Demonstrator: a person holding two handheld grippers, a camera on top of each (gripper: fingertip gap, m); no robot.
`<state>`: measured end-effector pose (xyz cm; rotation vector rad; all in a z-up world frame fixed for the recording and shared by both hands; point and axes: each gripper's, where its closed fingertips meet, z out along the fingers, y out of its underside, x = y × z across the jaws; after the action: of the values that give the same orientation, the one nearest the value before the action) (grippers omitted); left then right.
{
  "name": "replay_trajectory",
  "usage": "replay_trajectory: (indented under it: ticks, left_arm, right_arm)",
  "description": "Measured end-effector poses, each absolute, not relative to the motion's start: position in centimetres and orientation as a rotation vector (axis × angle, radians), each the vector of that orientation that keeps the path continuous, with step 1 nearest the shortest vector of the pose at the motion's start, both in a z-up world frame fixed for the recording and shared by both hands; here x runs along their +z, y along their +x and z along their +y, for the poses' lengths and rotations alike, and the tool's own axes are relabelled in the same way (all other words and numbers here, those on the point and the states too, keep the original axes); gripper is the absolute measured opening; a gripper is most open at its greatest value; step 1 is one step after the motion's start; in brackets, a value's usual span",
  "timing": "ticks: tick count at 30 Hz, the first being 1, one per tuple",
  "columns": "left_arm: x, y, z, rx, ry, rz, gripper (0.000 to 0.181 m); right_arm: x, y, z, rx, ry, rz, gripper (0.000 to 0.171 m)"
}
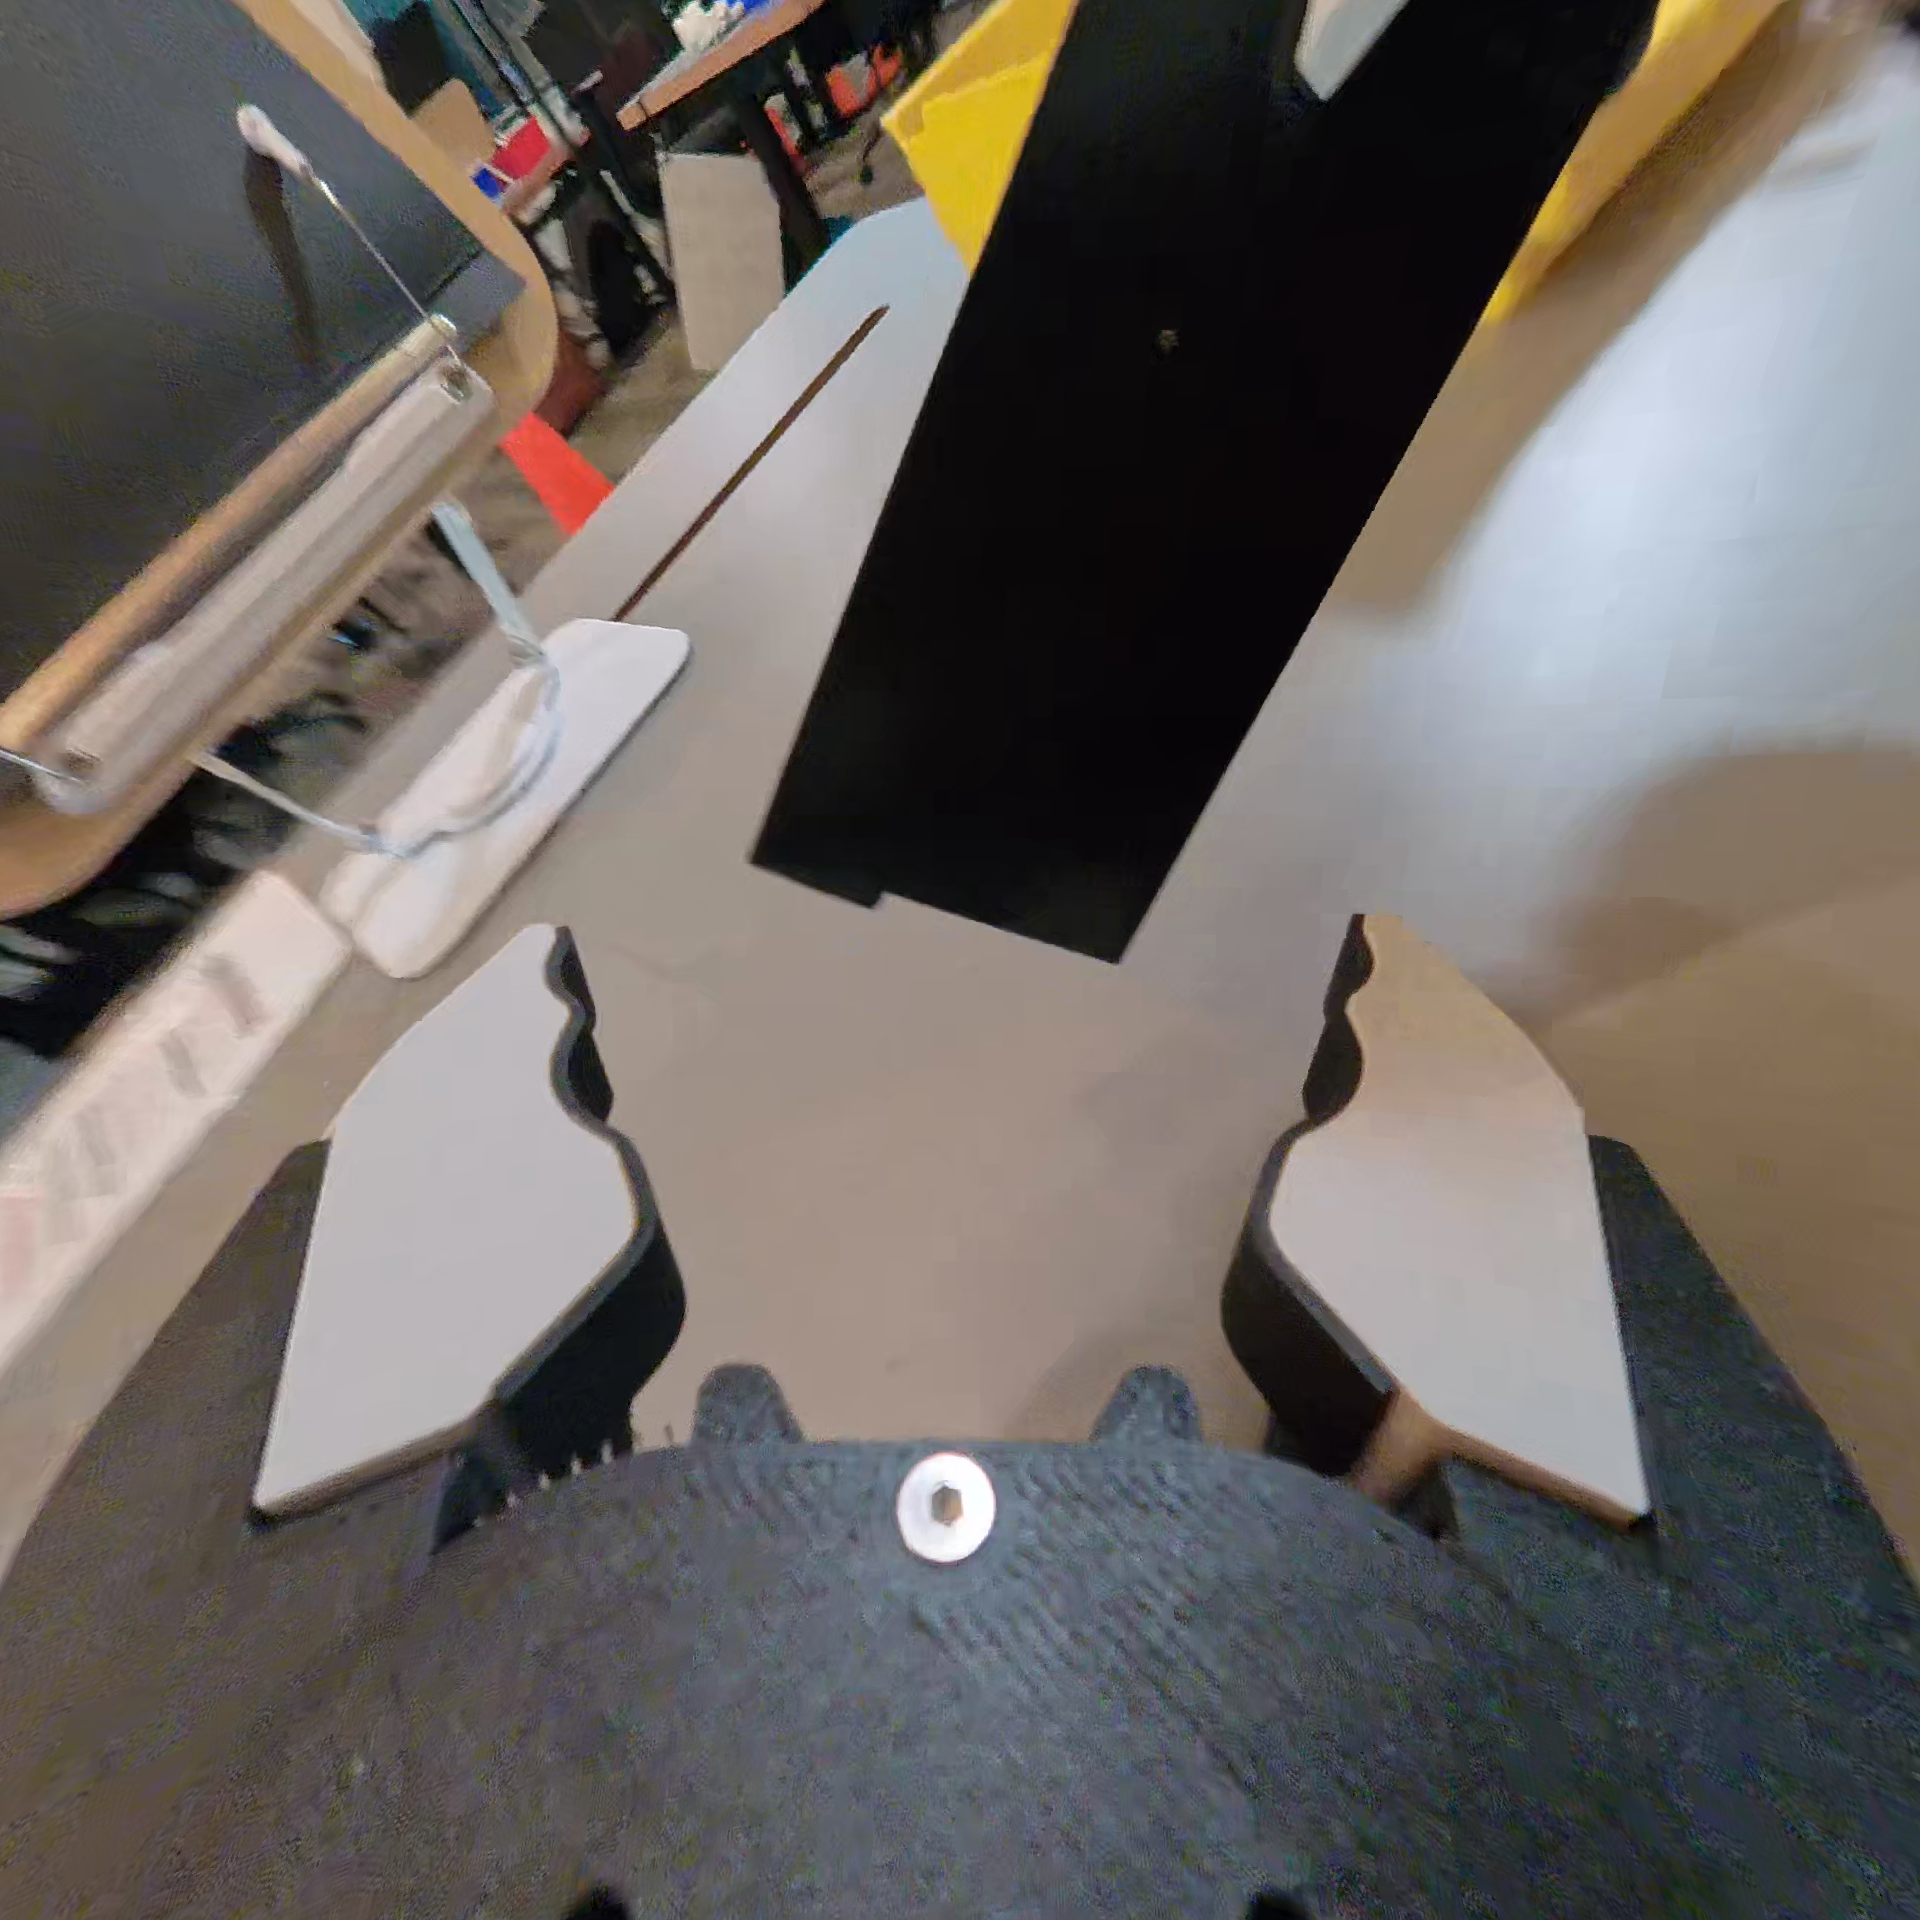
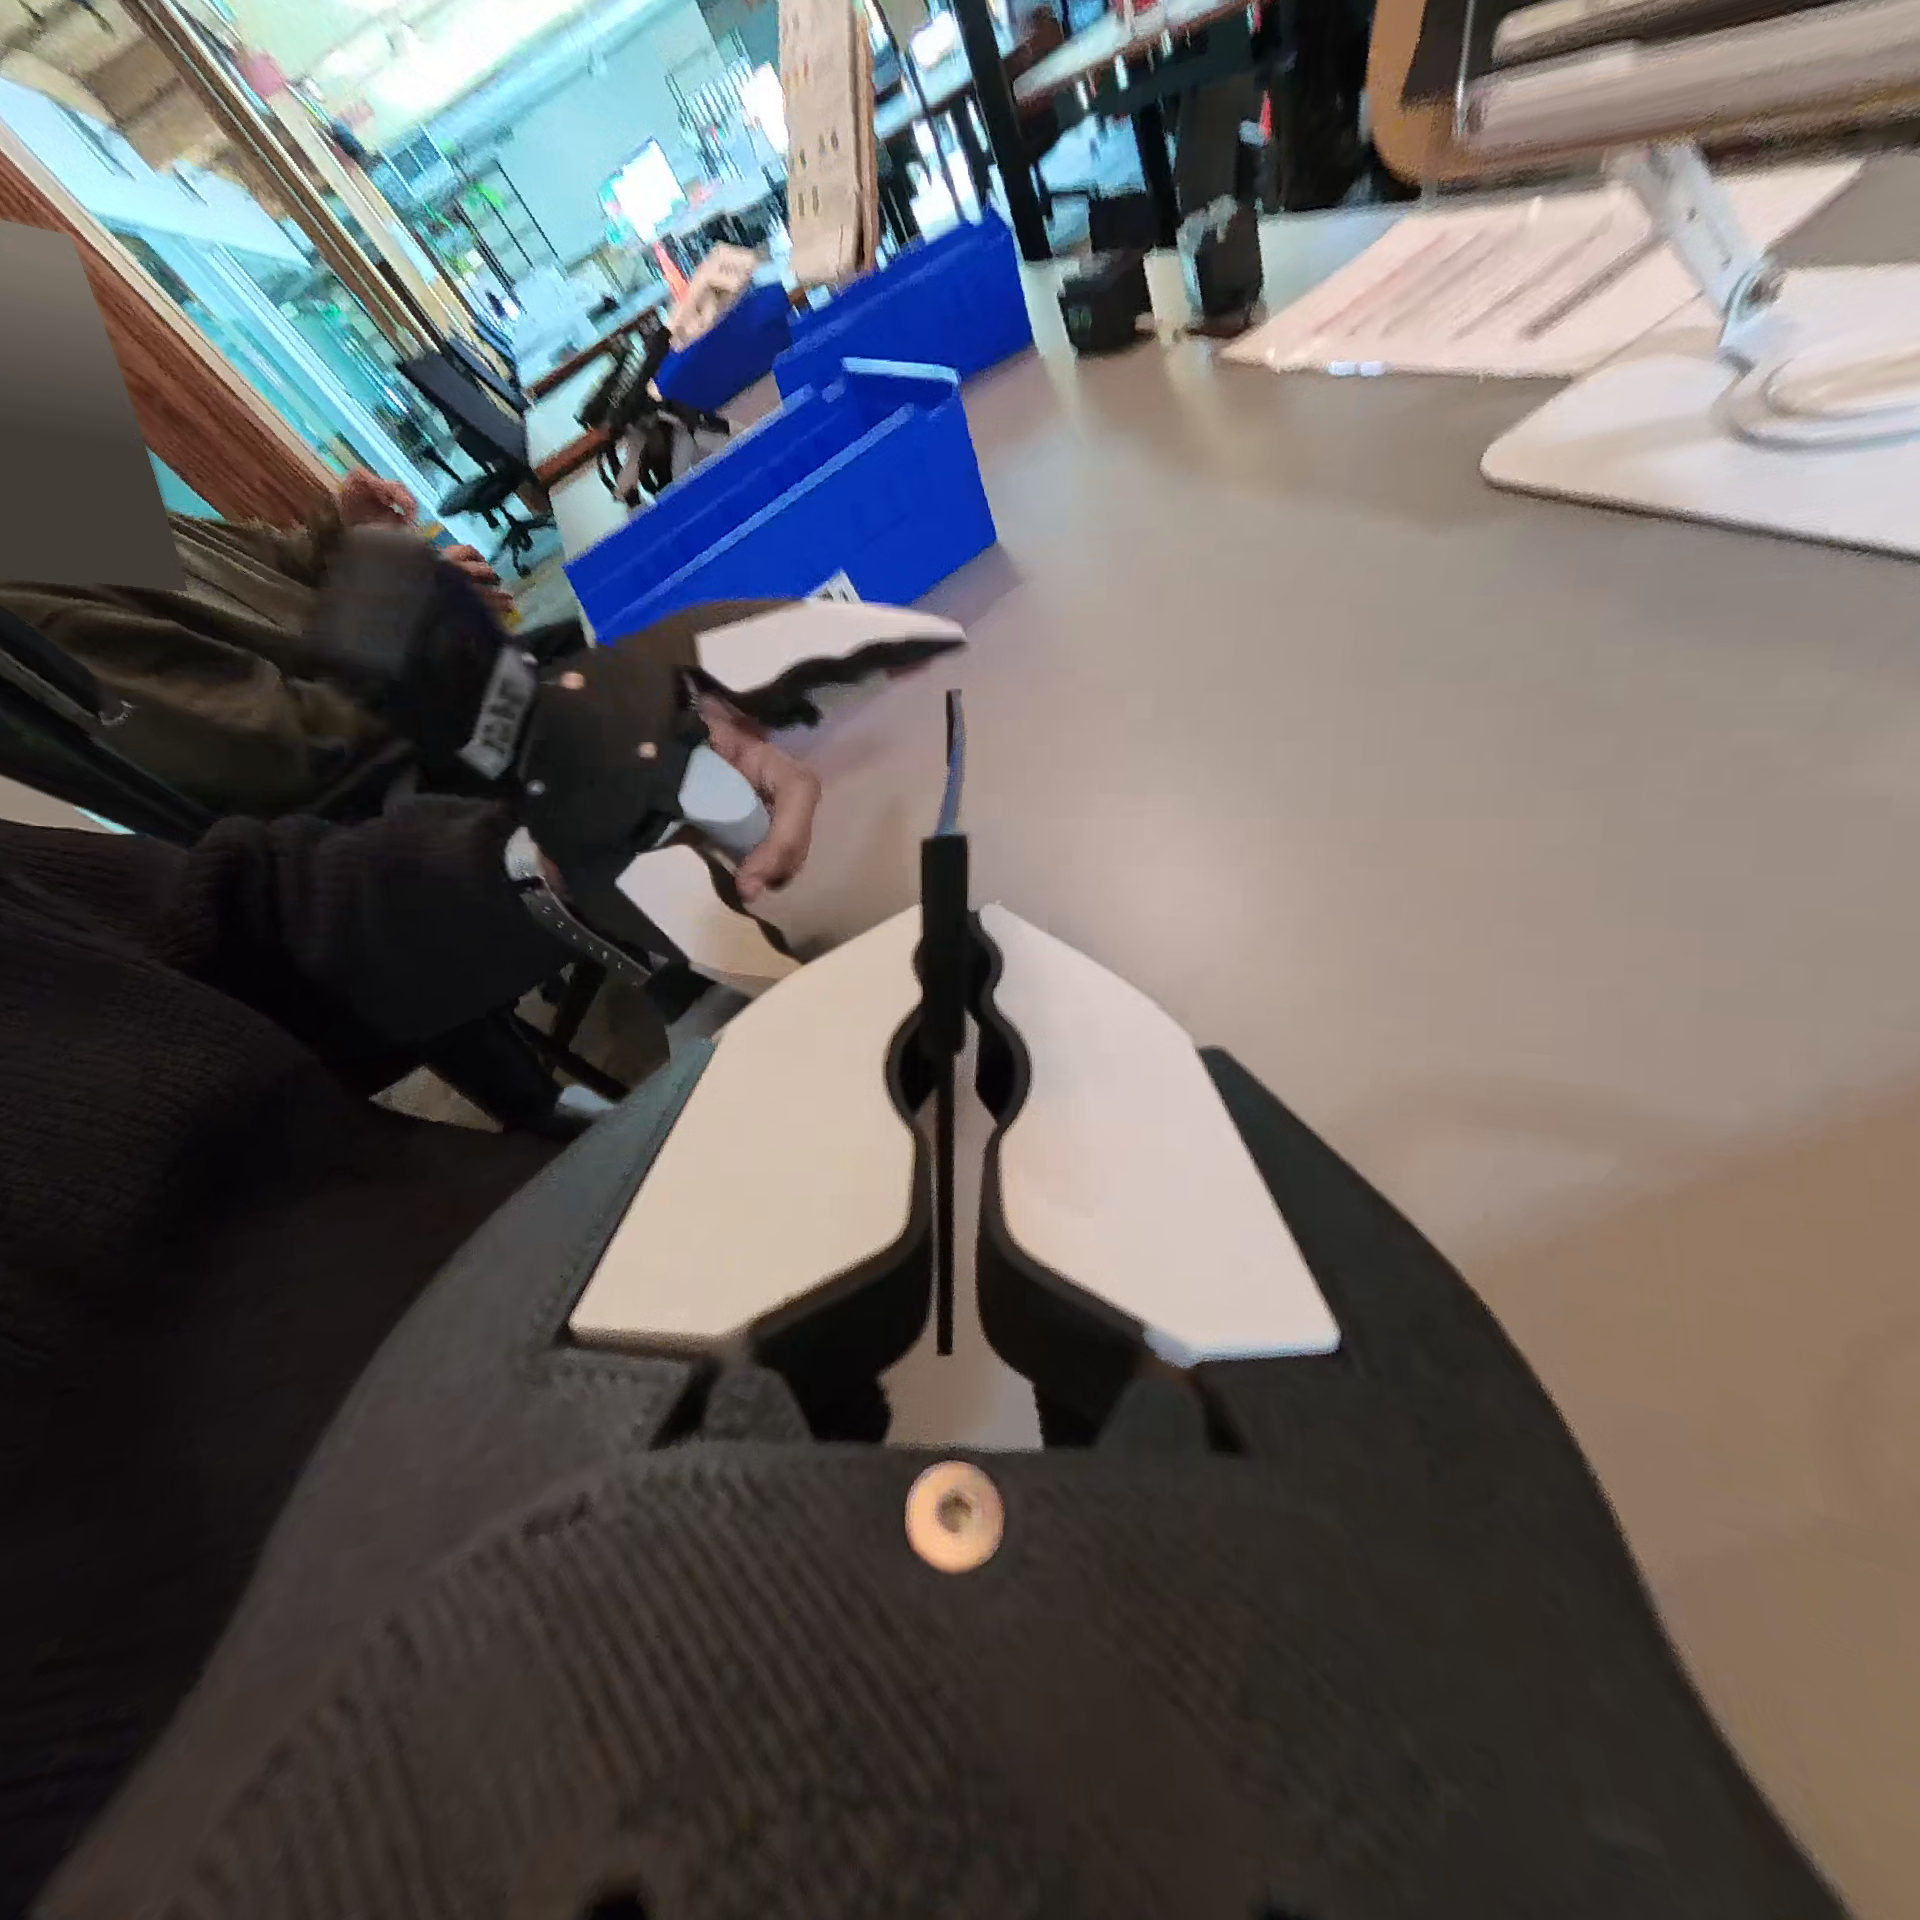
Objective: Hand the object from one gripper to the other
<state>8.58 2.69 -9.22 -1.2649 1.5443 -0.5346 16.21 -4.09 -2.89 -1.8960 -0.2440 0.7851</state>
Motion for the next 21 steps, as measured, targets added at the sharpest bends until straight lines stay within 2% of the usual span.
replay_trajectory:
  ticks: [2, 5, 7, 9, 10, 14, 21]
  left_arm:
    - [-8.8, 8.7, 2.2, -0.796, -1.382, 1.479, 0.133]
    - [-7.3, 8.7, 1.1, -1.399, -1.613, 1.297, 0.128]
    - [-5.3, 8.2, 0.7, -1.771, -1.622, 1.153, 0.114]
    - [-3.6, 7.6, 0.5, -1.969, -1.540, 1.077, 0.095]
    - [-3.0, 7.3, 0.2, -2.024, -1.504, 1.066, 0.090]
    - [-2.6, 7.3, -0.8, -2.043, -1.451, 1.102, 0.087]
    - [-1.8, 6.8, -1.6, -2.134, -1.382, 1.098, 0.029]
  right_arm:
    - [-1.6, 16.3, -4.3, 0.808, -1.797, -0.269, 0.002]
    - [0.2, 15.7, -5.1, 0.871, -1.660, -0.330, 0.002]
    - [0.7, 15.1, -5.4, 0.909, -1.621, -0.362, 0.002]
    - [0.6, 14.6, -5.5, 0.935, -1.611, -0.374, 0.002]
    - [0.5, 14.3, -5.5, 0.952, -1.606, -0.373, 0.002]
    - [0.1, 13.3, -5.2, 1.028, -1.578, -0.345, 0.002]
    - [-0.2, 12.7, -5.1, 1.086, -1.558, -0.308, 0.001]
